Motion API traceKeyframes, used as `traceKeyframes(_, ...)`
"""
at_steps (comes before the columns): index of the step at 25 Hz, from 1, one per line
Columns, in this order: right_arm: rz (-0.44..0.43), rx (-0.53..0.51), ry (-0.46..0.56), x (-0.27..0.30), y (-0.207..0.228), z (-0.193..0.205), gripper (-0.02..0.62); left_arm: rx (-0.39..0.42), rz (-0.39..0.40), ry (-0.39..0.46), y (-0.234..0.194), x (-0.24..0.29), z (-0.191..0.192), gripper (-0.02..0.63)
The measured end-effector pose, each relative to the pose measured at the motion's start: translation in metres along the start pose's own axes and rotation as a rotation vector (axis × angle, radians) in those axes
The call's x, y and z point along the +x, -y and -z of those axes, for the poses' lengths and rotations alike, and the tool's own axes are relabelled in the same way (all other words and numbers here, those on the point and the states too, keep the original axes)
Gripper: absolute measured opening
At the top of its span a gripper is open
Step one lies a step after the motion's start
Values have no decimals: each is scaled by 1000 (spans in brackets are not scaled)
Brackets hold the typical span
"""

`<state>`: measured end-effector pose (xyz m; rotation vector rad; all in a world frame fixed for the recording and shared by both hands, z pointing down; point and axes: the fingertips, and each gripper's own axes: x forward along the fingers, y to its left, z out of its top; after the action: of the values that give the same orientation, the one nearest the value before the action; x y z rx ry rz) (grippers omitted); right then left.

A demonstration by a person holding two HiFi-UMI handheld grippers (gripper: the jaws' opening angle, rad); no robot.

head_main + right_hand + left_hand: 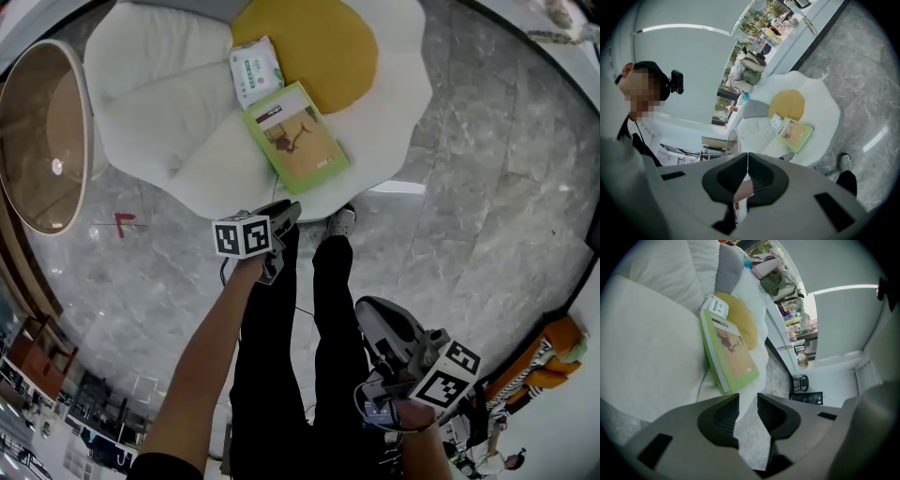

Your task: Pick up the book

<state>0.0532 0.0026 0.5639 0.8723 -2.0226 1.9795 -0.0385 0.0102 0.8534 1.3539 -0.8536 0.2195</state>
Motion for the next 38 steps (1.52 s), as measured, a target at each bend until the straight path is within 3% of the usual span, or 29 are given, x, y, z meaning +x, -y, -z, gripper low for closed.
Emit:
traceKeyframes(7, 18, 18, -19, -3, 16, 10, 18, -154, 13, 64, -16, 18, -2, 195)
traceKeyframes(15, 27, 35, -44, -3, 24, 20, 17, -174, 15, 74, -27, 33, -1, 249)
traceKeyframes(30, 39, 60, -55, 5, 30, 31, 17, -237, 67, 116, -31, 40, -6, 265)
traceKeyframes(38, 43, 74, -49, 3, 35, 30, 18, -330, 59, 166, -37, 41, -11, 265)
